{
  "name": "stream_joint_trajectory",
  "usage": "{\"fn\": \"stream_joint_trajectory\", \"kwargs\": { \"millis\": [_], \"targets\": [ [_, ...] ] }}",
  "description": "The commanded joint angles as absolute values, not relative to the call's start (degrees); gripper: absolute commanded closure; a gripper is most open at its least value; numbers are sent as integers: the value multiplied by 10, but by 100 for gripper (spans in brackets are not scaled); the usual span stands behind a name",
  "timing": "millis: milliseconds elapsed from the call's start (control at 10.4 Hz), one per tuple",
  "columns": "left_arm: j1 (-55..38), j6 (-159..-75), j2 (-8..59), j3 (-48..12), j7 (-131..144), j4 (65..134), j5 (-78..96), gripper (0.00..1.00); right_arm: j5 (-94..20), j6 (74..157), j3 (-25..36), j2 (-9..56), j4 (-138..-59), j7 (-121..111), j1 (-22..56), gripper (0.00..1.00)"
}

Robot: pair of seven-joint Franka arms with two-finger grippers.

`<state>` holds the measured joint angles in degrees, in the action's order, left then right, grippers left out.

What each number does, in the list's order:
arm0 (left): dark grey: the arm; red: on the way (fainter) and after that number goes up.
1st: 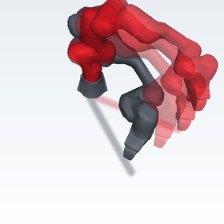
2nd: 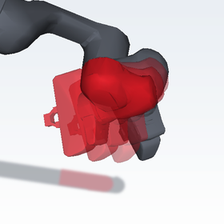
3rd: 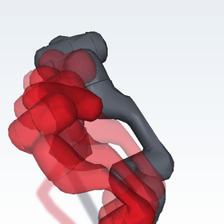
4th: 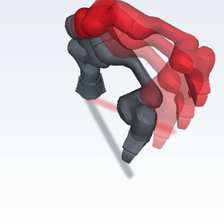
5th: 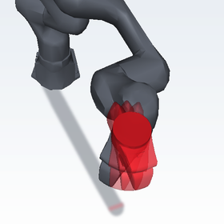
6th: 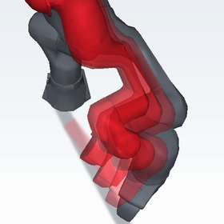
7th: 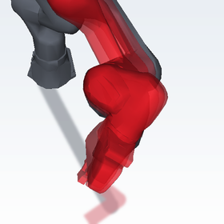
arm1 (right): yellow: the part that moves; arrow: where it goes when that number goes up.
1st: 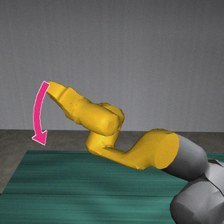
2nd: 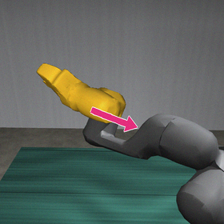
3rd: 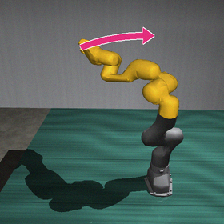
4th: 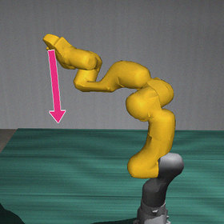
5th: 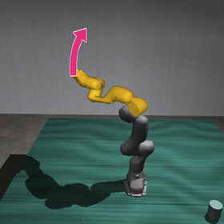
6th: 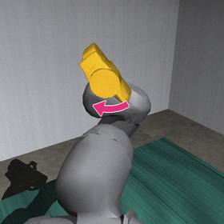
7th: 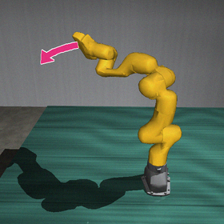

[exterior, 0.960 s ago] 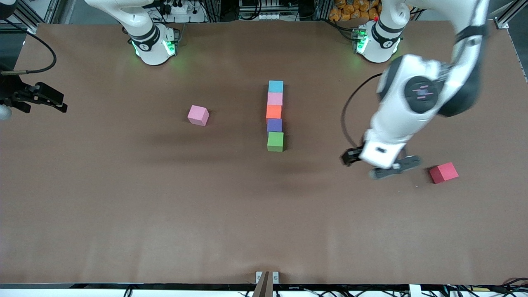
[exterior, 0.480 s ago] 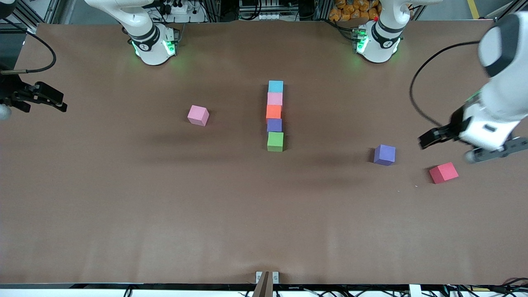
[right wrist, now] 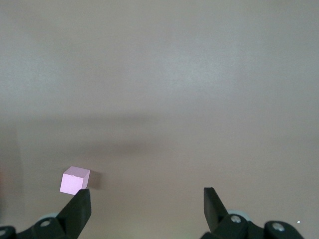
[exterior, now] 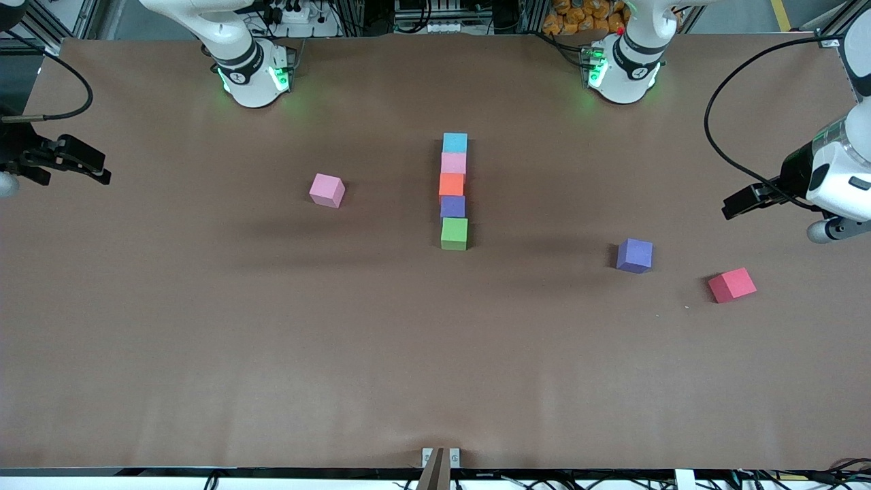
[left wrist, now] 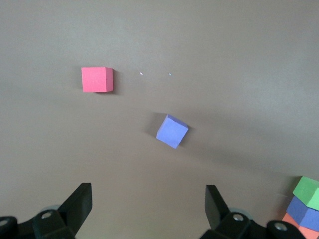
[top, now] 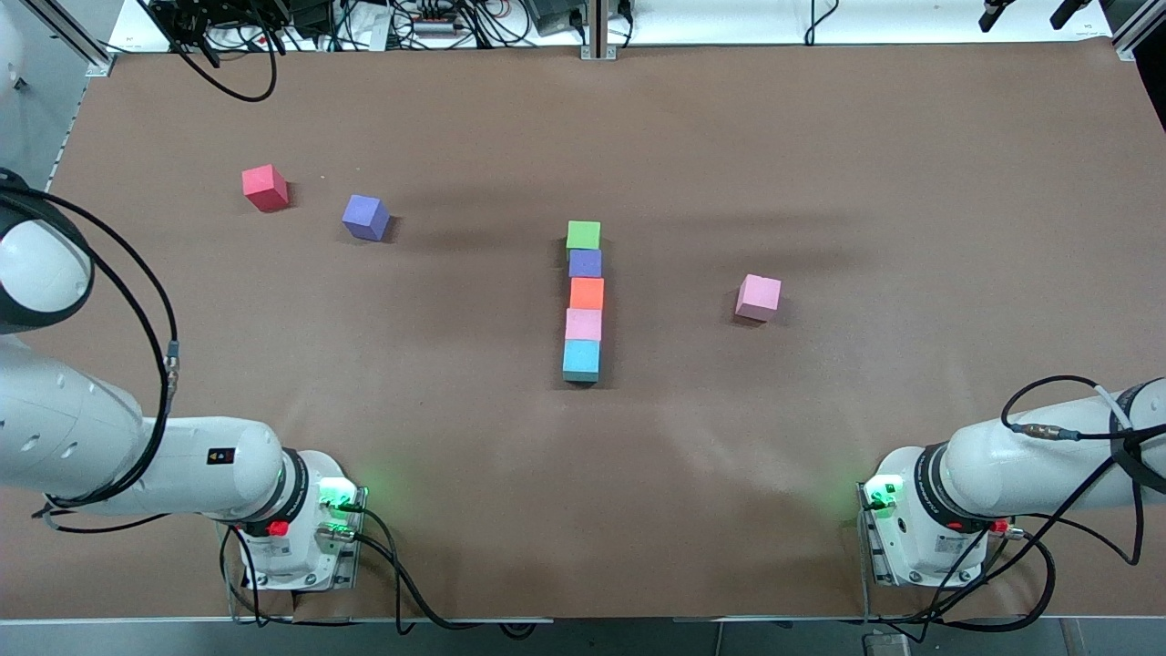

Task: Arrange blocks into number 1

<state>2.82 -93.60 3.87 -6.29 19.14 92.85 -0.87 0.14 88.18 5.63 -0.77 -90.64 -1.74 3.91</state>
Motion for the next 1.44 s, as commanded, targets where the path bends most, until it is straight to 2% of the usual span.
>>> {"fn": "stream_joint_trajectory", "kwargs": {
  "millis": [0,480,576,864,1344],
  "targets": [
    [88,-930,11,-115,170,953,-22,0,8,874,51,-12,-904,-9,40,0],
    [37,-929,-46,-110,161,978,-19,0,8,874,51,-13,-904,-9,40,0],
    [20,-930,-47,-100,161,972,-18,0,8,874,51,-13,-904,-9,40,0],
    [-45,-930,-43,-21,159,957,-13,0,8,874,50,-13,-904,-9,40,0],
    [-84,-930,-40,17,142,955,-14,0,8,874,50,-13,-904,-8,40,0]
  ]
}}
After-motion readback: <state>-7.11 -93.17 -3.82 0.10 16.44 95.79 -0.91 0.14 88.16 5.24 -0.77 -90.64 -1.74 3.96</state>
